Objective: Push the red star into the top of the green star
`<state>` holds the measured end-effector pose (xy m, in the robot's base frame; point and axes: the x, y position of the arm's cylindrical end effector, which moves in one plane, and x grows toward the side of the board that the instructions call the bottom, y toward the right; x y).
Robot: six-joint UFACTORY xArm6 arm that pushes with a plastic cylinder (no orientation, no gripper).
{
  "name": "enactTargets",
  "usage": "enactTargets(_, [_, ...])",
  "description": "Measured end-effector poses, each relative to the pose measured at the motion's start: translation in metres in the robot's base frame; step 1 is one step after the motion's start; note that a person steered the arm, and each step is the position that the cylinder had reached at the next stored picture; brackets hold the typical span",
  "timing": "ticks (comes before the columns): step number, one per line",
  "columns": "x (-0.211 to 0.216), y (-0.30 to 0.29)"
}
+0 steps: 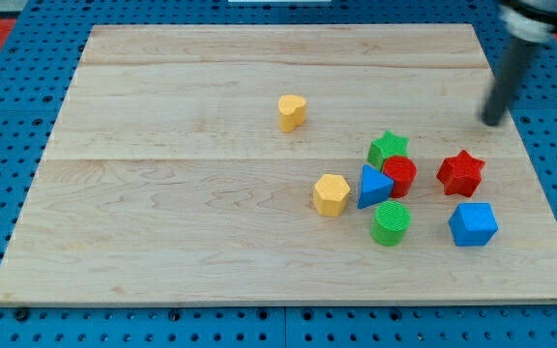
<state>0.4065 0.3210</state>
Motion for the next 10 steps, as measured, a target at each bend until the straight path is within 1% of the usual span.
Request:
enactTargets(1, [0.057,0.005])
enactTargets(2, [0.080,-0.062])
enactTargets(3, [0.076,-0.101])
enactTargets(4, [0.052,-0.173])
enactTargets(5, [0.032,-0.227])
enactTargets(6, [0.007,-0.233])
enactTargets(7, [-0.017,-0.255])
enactTargets(9, [-0.055,-0.257])
enactTargets(10, [-0.061,-0.256])
